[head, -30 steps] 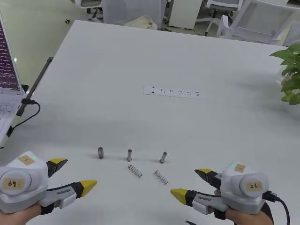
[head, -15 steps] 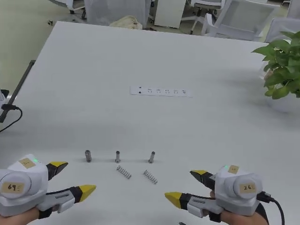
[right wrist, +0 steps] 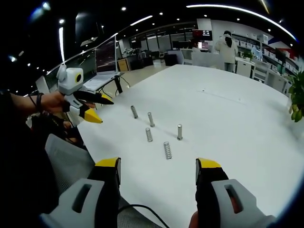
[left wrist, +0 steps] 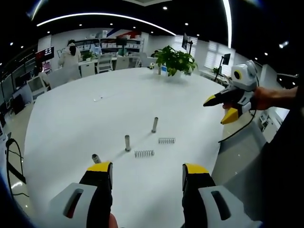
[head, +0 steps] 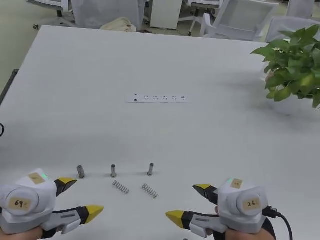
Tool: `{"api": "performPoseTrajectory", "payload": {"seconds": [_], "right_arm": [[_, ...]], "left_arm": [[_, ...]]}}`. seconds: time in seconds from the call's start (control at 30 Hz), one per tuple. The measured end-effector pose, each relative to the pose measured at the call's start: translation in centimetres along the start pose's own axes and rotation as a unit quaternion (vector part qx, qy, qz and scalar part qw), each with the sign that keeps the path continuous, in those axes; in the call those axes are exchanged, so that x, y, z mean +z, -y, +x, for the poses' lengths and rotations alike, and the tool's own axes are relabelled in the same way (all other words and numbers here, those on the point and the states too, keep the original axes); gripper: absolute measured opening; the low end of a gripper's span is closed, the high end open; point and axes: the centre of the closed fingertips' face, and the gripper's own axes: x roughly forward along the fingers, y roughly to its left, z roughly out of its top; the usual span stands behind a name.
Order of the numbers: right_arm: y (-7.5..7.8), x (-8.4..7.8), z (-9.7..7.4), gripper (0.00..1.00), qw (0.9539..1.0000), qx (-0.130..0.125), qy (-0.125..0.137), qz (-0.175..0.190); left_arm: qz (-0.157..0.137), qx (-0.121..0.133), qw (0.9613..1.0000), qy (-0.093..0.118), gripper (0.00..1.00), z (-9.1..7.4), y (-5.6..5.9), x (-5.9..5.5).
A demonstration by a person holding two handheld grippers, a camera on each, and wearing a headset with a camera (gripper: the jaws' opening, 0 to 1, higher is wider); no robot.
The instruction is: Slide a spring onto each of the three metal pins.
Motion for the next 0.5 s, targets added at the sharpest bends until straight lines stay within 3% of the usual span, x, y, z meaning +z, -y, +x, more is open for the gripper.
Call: {"api": "performPoseTrajectory", "payload": {"seconds": [0.3, 0.5], "right_arm": [[-0.2, -0.2, -0.3, 0.62, 1.0, 0.004, 0.0, 0.0], [0.1, -0.2, -0.4, 0.62, 1.0, 0.002, -0.001, 0.001]], "left_arm": [[0.029, -0.021, 0.9993, -0.007, 0.54, 1.6, 0.4, 1.0], [0.057, -0.04, 0.9972, -0.025, 0.54, 2.8, 0.7, 0.8]]}}
